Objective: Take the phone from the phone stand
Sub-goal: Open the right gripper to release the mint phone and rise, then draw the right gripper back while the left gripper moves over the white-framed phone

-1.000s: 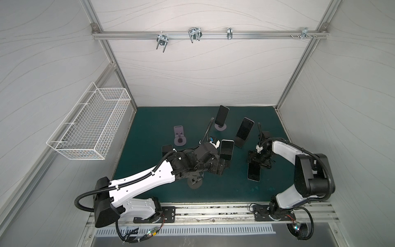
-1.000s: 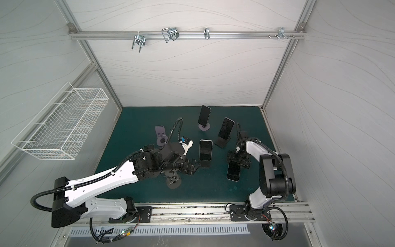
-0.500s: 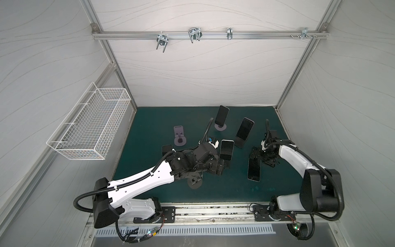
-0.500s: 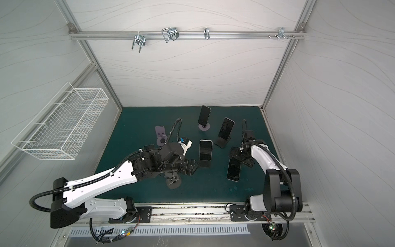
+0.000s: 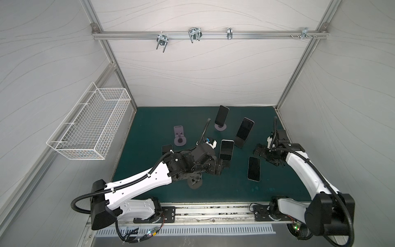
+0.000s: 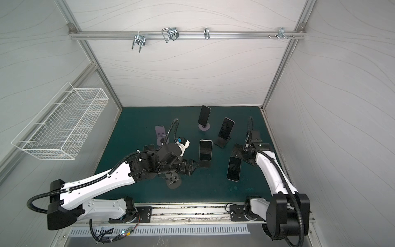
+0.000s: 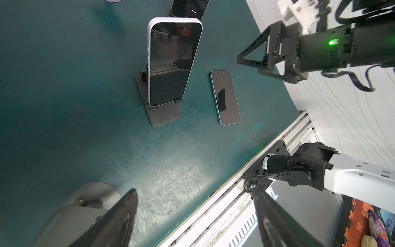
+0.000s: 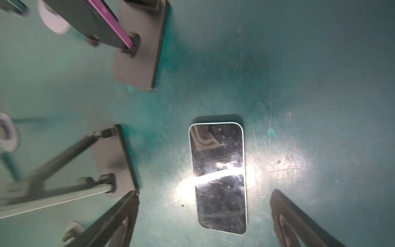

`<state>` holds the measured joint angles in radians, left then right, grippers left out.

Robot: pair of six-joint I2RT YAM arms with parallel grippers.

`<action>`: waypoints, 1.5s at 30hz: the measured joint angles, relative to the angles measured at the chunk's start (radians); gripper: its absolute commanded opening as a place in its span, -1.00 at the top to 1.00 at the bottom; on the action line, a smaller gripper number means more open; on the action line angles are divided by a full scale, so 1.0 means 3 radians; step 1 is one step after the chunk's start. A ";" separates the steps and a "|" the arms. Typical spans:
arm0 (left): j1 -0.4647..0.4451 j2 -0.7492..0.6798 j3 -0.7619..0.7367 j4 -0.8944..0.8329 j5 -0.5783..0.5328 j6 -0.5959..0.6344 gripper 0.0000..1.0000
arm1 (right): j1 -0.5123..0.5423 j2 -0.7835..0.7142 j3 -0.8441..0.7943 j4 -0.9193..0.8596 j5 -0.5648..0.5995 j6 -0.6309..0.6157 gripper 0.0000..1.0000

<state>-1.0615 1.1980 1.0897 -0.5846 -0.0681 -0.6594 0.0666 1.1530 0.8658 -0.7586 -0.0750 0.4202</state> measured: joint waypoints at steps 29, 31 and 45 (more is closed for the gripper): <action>-0.0010 0.0065 0.0299 -0.0343 -0.0055 -0.0069 -0.76 | 0.0327 -0.0589 0.0895 -0.0603 0.0029 0.0078 -0.61; -0.0010 0.0034 0.0409 -0.0427 -0.0106 -0.0022 -0.77 | 0.0524 -0.0605 0.1034 -0.0703 0.0038 0.0116 -0.61; -0.0013 0.0039 0.0600 -0.0500 -0.0697 0.0088 -0.98 | 0.1532 -0.0657 0.1259 -0.1136 0.0286 0.0434 -0.61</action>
<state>-1.0653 1.2098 1.2697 -0.7345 -0.2771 -0.6331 0.5262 0.9558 1.2434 -1.0992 0.0109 0.5503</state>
